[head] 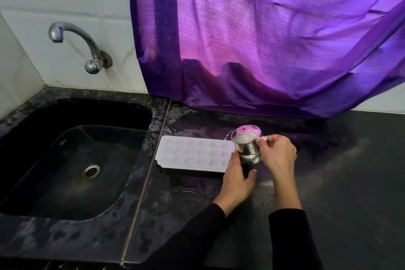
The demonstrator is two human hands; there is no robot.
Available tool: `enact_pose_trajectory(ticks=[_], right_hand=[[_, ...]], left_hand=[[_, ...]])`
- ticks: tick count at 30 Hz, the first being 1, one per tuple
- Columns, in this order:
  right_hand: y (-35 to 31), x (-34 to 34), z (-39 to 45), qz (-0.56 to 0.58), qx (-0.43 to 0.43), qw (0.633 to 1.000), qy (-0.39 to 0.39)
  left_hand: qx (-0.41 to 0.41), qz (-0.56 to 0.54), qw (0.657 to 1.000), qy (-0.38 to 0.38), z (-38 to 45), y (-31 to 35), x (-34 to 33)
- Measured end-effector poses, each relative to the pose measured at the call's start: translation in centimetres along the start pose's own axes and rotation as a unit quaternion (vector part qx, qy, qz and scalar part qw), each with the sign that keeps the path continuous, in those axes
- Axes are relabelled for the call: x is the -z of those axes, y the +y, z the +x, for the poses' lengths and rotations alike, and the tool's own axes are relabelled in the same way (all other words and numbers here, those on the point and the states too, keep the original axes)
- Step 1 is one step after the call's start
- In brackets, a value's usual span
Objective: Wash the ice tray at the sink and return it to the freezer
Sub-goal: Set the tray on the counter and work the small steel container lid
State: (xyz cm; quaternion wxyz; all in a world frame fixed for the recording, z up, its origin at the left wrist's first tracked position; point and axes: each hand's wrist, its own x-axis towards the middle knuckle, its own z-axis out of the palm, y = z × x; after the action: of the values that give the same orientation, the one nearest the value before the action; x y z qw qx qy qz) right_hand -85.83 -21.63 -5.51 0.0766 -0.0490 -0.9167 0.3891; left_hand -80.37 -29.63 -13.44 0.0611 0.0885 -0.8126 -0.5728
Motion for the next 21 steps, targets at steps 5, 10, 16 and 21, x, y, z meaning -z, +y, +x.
enact_pose_trajectory(ticks=[5,10,16,21], right_hand=[[-0.2,-0.1,-0.1,0.003,-0.005,1.000,0.001],[-0.2,-0.4,-0.3,0.010,-0.014,1.000,0.003],[0.1,-0.6,-0.4,0.028,-0.032,0.999,0.007],[-0.4,-0.4,-0.2,0.048,-0.045,0.998,0.013]], left_hand=[[-0.010,-0.004,1.000,0.008,-0.1,0.3,0.4],[-0.004,-0.012,1.000,0.010,-0.3,0.2,0.7],[-0.003,-0.030,0.999,0.011,-0.1,0.3,1.5],[-0.020,-0.040,0.999,0.017,0.1,0.9,2.2]])
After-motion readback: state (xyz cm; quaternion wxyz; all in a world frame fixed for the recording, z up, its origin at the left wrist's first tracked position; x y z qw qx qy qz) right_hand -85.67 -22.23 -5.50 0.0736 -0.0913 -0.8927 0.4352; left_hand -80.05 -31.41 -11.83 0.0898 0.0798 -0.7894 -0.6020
